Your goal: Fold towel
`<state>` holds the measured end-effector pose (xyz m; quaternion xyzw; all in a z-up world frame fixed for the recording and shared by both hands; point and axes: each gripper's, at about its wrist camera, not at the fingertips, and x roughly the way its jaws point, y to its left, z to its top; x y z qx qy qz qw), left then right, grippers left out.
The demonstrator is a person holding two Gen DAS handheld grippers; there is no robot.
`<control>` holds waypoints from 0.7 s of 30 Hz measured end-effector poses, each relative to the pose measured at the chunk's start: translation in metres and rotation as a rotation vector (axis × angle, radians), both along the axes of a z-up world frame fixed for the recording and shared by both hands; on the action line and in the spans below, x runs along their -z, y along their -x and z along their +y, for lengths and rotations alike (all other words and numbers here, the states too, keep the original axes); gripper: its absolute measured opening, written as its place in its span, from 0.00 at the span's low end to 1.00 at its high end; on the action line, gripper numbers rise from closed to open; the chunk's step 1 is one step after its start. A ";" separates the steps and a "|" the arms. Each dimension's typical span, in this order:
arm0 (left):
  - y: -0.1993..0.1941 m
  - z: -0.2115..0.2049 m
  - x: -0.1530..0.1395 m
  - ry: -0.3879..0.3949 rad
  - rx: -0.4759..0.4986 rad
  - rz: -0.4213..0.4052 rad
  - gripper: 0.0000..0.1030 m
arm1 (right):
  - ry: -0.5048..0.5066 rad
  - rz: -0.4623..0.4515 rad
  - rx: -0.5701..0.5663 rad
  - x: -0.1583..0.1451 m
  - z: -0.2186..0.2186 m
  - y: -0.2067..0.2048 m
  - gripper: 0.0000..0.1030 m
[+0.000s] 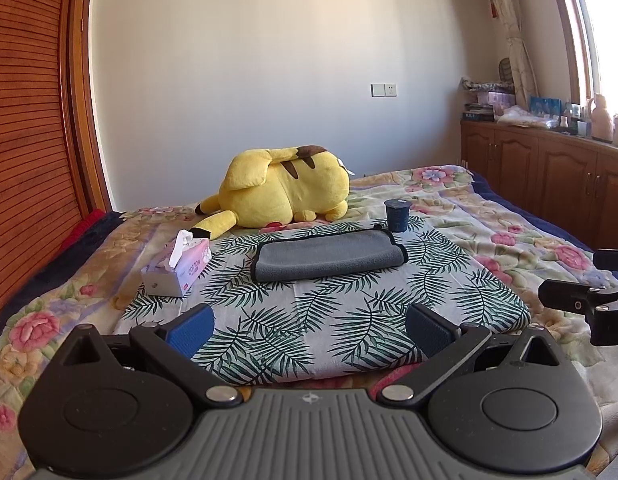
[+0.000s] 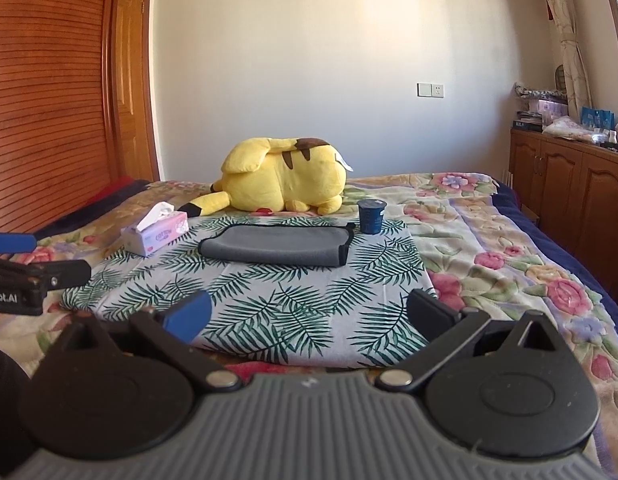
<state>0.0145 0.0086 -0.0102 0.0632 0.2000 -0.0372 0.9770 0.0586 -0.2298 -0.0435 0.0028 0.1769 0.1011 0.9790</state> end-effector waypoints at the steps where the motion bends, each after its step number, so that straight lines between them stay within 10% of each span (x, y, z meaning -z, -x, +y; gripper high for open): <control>1: 0.001 0.000 0.000 0.001 -0.001 -0.001 0.84 | 0.000 0.000 -0.001 0.000 0.000 0.000 1.00; 21: 0.007 0.005 -0.010 0.022 -0.010 -0.081 0.84 | -0.024 -0.079 0.024 -0.007 -0.007 0.007 1.00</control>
